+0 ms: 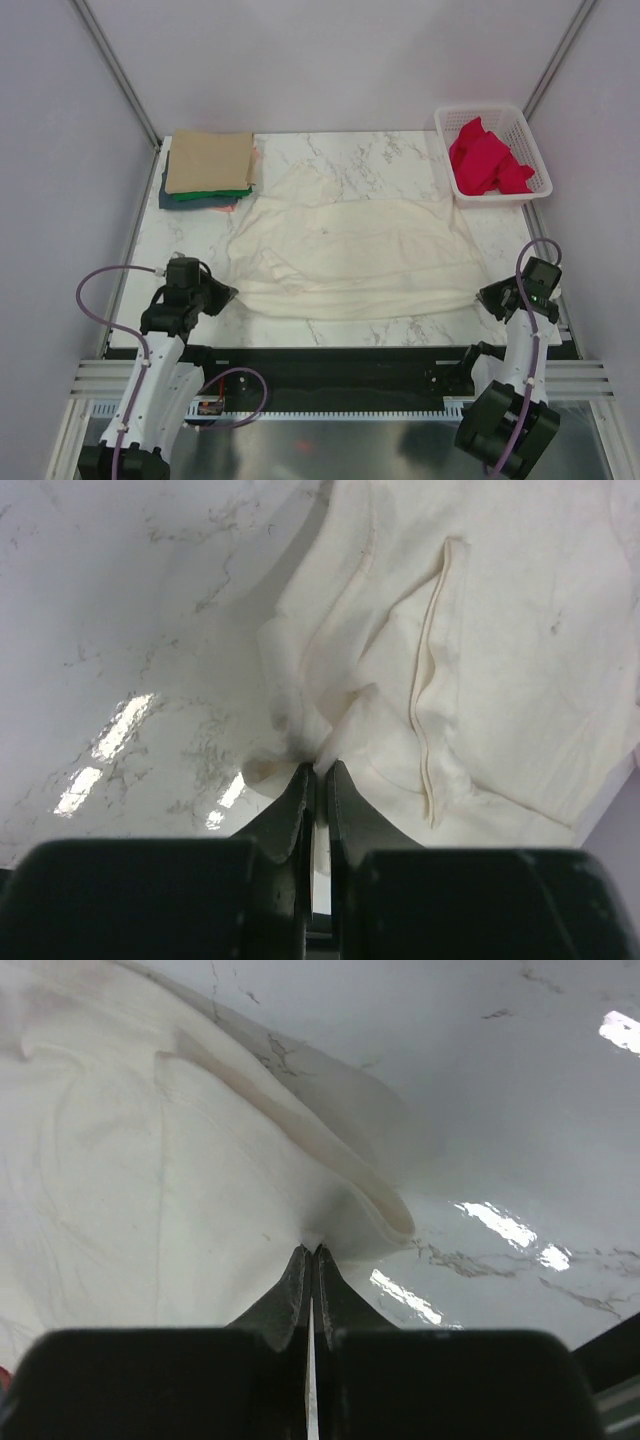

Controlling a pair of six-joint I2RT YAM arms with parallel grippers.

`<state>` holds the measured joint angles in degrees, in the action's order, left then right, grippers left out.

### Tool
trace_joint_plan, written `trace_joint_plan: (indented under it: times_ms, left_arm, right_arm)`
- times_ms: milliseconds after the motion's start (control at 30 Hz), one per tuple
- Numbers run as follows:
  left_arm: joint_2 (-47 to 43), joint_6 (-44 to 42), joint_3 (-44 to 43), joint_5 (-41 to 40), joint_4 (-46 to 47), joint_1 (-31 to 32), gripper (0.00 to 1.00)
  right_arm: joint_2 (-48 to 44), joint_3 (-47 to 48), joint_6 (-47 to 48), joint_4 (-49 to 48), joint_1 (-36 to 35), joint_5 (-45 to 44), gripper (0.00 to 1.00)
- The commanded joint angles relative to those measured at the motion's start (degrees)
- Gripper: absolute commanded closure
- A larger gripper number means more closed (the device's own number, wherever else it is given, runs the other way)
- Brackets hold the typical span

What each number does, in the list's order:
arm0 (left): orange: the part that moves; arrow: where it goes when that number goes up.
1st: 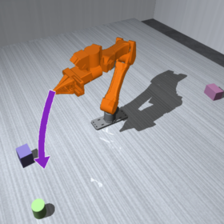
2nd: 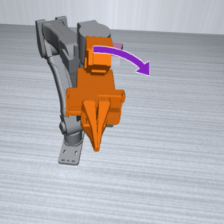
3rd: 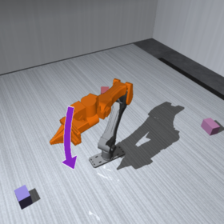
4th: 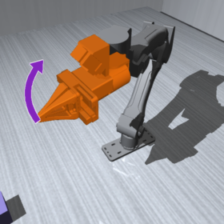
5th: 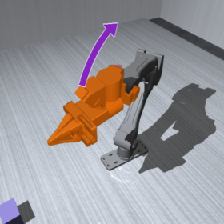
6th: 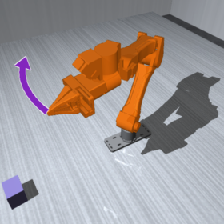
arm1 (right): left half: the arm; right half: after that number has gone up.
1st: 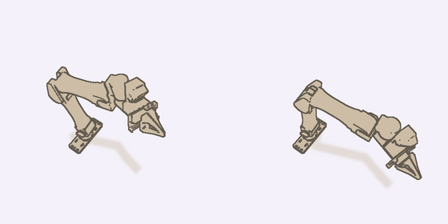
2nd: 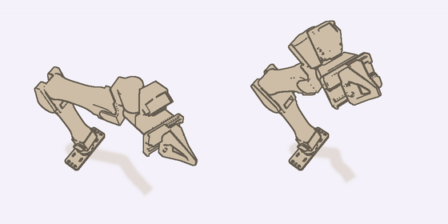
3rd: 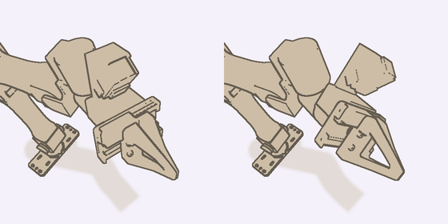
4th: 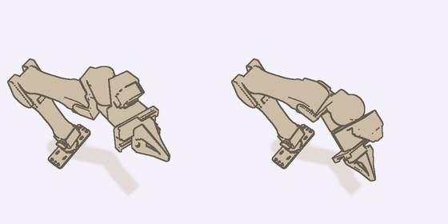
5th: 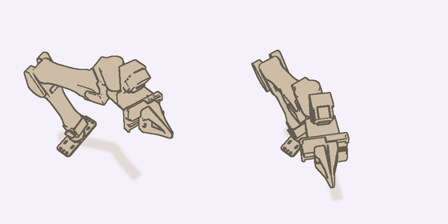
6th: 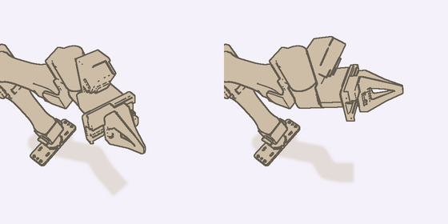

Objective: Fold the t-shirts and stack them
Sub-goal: Fold the tshirt

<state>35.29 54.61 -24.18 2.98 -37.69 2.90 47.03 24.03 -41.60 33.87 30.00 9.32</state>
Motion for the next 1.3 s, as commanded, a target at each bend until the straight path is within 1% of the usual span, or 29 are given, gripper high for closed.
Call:
trace_joint_plan:
  times_ms: [0, 100, 167, 200, 233, 267, 300, 333, 400, 433, 500, 600, 667, 700, 767, 800, 833, 867, 900, 933, 967, 1000, 1067, 1100, 1133, 1167, 1200, 1233, 1267]
  left_arm:
    - [-4.9, 4.3, -3.8, 1.8, -7.4, -0.5, 0.91]
    - [-10.0, 5.0, -5.2, 2.9, -12.2, -0.5, 0.89]
    - [-12.2, 4.3, -6.3, 3.1, -16.0, -0.5, 0.85]
    - [-13.8, 3.9, -7.1, 3.2, -17.3, -0.5, 0.80]
    - [-14.5, 2.9, -7.4, 3.9, -19.2, -0.5, 0.78]
    - [-15.0, 2.3, -7.5, 4.6, -20.0, -0.5, 0.75]
    - [-15.6, 1.6, -7.8, 5.4, -20.5, -0.5, 0.71]
    - [-16.3, 0.8, -8.2, 6.9, -21.0, -0.5, 0.64]
    - [-16.9, -0.5, -10.4, 7.8, -23.0, -0.5, 0.55]
    - [-16.8, -1.7, -11.5, 7.3, -23.8, -0.5, 0.48]
    - [-16.0, -4.9, -15.9, 4.9, -25.6, -0.5, 0.43]
    - [-11.0, -9.9, -21.8, 2.4, -23.4, -0.5, 0.42]
    - [-6.0, -14.9, -23.4, 3.3, -19.2, -0.5, 0.43]
    - [-4.0, -16.0, -24.2, 5.6, -13.8, -0.5, 0.44]
    - [0.7, -17.8, -24.9, 8.4, -6.6, -0.5, 0.46]
    - [6.1, -18.0, -25.8, 10.0, 0.5, -0.3, 0.47]
    - [9.8, -19.0, -26.4, 10.4, 4.1, 0.2, 0.47]
    - [13.3, -19.9, -27.5, 10.5, 7.0, 0.8, 0.47]
    - [21.9, -20.9, -31.3, 10.3, 9.6, 2.3, 0.47]
    - [26.5, -24.3, -34.2, 9.7, 12.4, 3.2, 0.47]
    - [31.2, -26.5, -37.7, 8.9, 12.5, 4.0, 0.47]
    - [41.5, -30.8, -45.3, 6.8, 12.5, 5.7, 0.47]
    - [51.1, -33.9, -52.8, 4.6, 12.5, 6.4, 0.47]
    - [55.4, -35.0, -59.7, 2.7, 12.6, 6.9, 0.47]
    - [63.9, -37.1, -63.2, 2.2, 12.4, 6.9, 0.47]
    - [67.4, -37.8, -66.5, 2.1, 12.4, 6.9, 0.47]
    - [70.8, -38.5, -72.7, 2.1, 12.5, 7.3, 0.47]
    - [77.8, -40.3, -75.6, 1.9, 12.6, 7.5, 0.47]
    - [80.6, -40.9, -78.6, 1.7, 12.4, 7.6, 0.47]
  right_arm:
    - [-3.5, 3.5, 0.9, 8.7, 1.8, -0.3, 1.00]
    - [-6.2, 3.2, 1.7, 12.4, 2.8, 0.3, 1.00]
    - [-7.9, 3.1, 2.2, 14.0, 3.1, 1.9, 1.00]
    - [-9.2, 3.4, 2.1, 14.9, 3.0, 1.8, 0.99]
    - [-9.7, 4.4, 2.0, 16.7, 3.2, 1.3, 0.95]
    - [-9.9, 5.0, 2.0, 17.3, 3.2, 0.8, 0.86]
    - [-9.9, 5.6, 2.1, 17.8, 3.2, 0.5, 0.62]
    - [-9.8, 6.4, 2.4, 18.2, 3.2, 0.1, 0.46]
    - [-8.7, 8.8, 3.1, 19.7, 3.3, -1.8, 0.15]
    - [-8.4, 10.4, 3.1, 20.4, 3.3, -2.5, 0.09]
    - [-7.3, 12.4, 3.4, 20.6, 3.3, -3.8, 0.02]
    - [-6.5, 14.6, 4.0, 20.2, 3.2, -2.6, 0.02]
    - [-6.2, 16.7, 5.0, 18.3, 3.3, -0.6, 0.02]
    - [-5.8, 17.1, 6.0, 17.0, 3.2, 2.9, 0.02]
    - [-3.6, 17.1, 6.5, 13.4, 3.1, 7.2, 0.02]
    - [-2.7, 16.6, 6.5, 11.4, 2.6, 9.7, 0.02]
    - [-1.9, 15.2, 6.5, 7.7, 2.2, 14.2, 0.02]
    - [-0.6, 14.6, 6.5, 6.1, 1.6, 15.7, 0.02]
    - [-0.1, 14.4, 7.1, 4.8, 1.1, 16.7, 0.02]
    - [0.3, 14.5, 8.6, 3.0, -0.1, 17.7, 0.02]
    - [0.6, 14.6, 9.5, 2.3, -0.8, 17.6, 0.02]
    - [0.5, 14.9, 10.5, 2.0, -2.2, 16.7, 0.02]
    - [-0.3, 15.3, 12.1, 1.1, -3.4, 14.9, 0.02]
    - [-0.6, 15.1, 12.2, 0.8, -4.2, 14.6, 0.02]
    - [-1.0, 14.6, 12.3, 0.1, -4.7, 14.6, 0.02]
    - [-1.8, 14.4, 12.2, -0.4, -5.3, 14.6, 0.02]
    - [-1.9, 14.1, 12.1, -0.6, -6.6, 14.8, 0.02]
    - [-2.2, 13.8, 12.1, -1.3, -7.3, 14.7, 0.02]
    - [-2.3, 13.6, 12.1, -1.6, -8.1, 14.8, 0.02]
